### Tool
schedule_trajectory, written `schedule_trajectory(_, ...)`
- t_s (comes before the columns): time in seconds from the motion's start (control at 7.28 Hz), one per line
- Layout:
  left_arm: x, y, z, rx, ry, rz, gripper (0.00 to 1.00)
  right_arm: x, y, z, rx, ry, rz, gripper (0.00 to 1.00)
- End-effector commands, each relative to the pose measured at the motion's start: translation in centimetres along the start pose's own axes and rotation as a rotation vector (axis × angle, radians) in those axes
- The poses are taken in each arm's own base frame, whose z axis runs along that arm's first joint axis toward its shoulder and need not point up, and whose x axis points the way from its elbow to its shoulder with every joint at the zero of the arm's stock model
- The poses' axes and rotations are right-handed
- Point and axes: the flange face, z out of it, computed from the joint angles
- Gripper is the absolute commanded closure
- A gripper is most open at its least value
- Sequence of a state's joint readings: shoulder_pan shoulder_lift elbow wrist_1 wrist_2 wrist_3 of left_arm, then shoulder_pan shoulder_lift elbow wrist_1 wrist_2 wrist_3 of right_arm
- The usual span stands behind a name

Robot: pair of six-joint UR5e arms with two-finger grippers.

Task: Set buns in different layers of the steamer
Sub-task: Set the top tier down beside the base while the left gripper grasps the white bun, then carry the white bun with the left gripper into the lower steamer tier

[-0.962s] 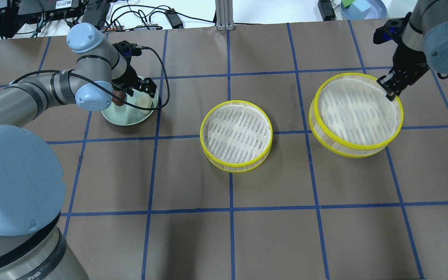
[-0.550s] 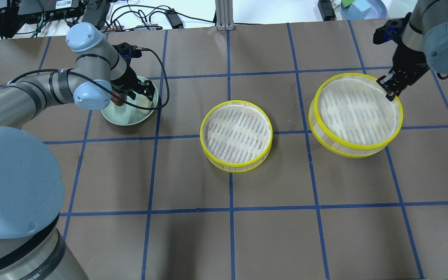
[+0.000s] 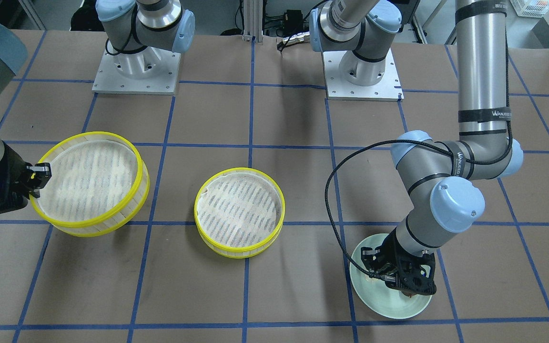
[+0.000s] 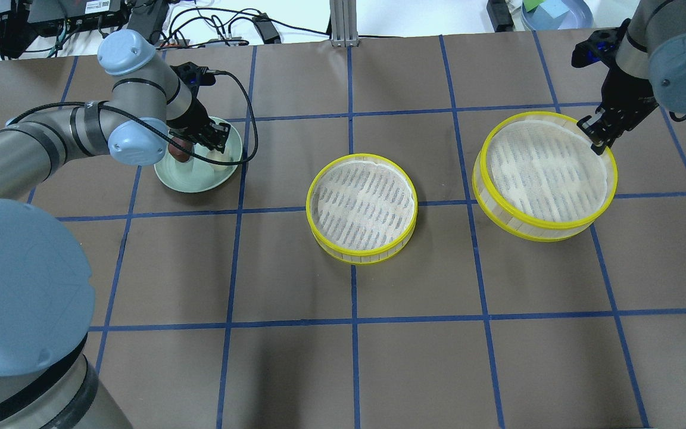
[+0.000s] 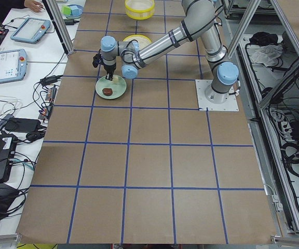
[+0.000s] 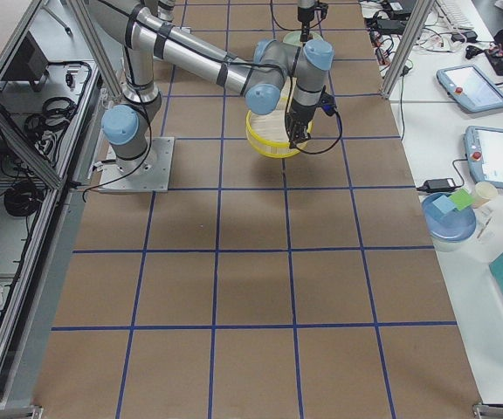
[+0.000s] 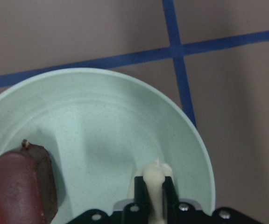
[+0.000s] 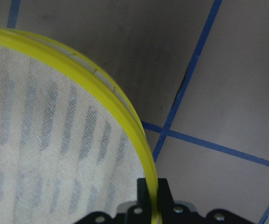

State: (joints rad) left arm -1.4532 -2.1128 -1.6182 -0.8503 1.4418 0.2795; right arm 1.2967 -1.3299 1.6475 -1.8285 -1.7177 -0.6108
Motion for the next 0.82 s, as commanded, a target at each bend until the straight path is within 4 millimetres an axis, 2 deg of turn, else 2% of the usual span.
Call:
schedule_trajectory(0.0,1.9,-0.2,-4.8,0.045,-0.006,-0.007,1.00,0.0,0.0,0.0,0.002,-0.002,0.002,1.00)
schedule_trajectory(0.14,3.6,-0.2,-7.0,0.076,0.044,-0.077,1.00,-0.1,0.0,0.0,0.002,-0.002,0.002,1.00)
schedule_trajectory(0.27,6.8,-0.1,-8.8,0.094,0.100,-0.120,1.00,-0.1,0.0,0.0,0.002,-0.002,0.002,1.00)
schedule_trajectory(0.41,10.2,0.2,-9.7,0.101,0.116,-0.128,1.00,-0.1,0.0,0.0,0.003,-0.003,0.004,1.00)
schedule_trajectory(0.55,13.9,0.6,-9.4,0.094,0.134,-0.140,1.00,-0.1,-0.1,0.0,0.003,-0.005,0.004,1.00)
schedule_trajectory(0.69,17.3,1.6,-8.0,0.051,0.195,-0.108,1.00,-0.1,-0.1,0.0,0.003,-0.005,0.004,1.00)
